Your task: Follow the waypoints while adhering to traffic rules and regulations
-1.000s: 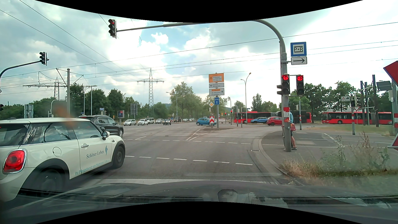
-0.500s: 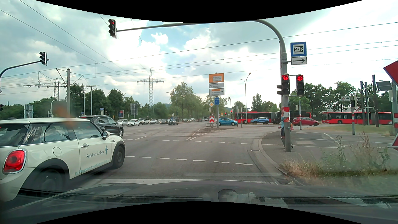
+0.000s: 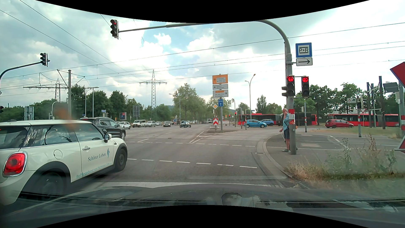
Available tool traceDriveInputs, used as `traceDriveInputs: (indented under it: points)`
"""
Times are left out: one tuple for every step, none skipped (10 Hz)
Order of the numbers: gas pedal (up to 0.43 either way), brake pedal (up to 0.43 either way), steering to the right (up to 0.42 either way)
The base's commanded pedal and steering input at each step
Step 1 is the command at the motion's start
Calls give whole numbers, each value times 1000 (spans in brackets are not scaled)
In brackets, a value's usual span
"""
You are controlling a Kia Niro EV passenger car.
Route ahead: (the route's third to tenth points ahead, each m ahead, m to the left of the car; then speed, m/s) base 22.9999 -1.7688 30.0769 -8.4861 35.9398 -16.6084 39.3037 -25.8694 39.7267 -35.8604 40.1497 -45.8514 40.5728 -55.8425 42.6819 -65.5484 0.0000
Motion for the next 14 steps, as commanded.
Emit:
traceDriveInputs:
  points:
    - [0, 280, 4]
    - [0, 280, 4]
    - [0, 280, 4]
    - [0, 280, 4]
    - [0, 280, 4]
    - [0, 280, 4]
    - [0, 280, 4]
    - [0, 280, 4]
    - [0, 280, 4]
    - [0, 280, 4]
    - [0, 280, 4]
    - [0, 280, 4]
    - [0, 280, 4]
    - [0, 280, 4]
